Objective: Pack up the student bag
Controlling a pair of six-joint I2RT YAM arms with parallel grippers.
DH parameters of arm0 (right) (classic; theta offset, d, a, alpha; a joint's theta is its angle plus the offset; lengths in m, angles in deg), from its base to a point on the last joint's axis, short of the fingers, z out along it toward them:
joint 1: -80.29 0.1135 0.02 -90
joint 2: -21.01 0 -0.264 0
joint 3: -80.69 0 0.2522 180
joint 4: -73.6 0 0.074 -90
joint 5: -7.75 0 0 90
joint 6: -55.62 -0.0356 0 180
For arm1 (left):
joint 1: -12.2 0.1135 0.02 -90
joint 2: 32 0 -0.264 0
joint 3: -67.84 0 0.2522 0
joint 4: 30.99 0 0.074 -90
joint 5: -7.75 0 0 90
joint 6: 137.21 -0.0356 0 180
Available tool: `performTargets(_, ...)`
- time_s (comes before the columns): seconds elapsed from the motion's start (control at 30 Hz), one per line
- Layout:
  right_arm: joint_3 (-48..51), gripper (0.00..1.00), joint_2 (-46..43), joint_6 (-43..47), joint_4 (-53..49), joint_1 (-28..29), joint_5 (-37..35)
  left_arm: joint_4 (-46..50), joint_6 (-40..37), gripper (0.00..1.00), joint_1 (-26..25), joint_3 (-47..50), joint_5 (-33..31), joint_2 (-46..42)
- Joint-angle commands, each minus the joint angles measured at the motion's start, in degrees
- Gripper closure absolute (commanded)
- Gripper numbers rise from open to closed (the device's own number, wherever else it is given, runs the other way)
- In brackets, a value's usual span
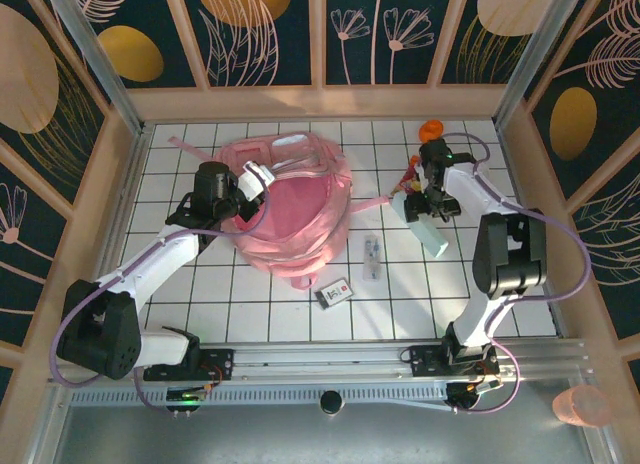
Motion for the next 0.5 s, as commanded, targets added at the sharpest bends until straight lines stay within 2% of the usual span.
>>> performTargets(0.0,-0.2,0.23,2.8,2.6,0.6,-0.4,1.7,-6.2,2.0,1.00,-0.2,-0.9,4.5,-2.1)
performTargets(0.27,-0.9,0.52,6.3,2.9,1.0,-0.7,3.7,-6.2,2.0,1.00,-0.2,-0.6,4.7,-2.0)
performTargets(0.47,-2.5,0.68,5.2,2.4,-0.9,-0.7,4.4,-6.2,1.7,1.00,-0.2,-0.7,4.7,-2.1)
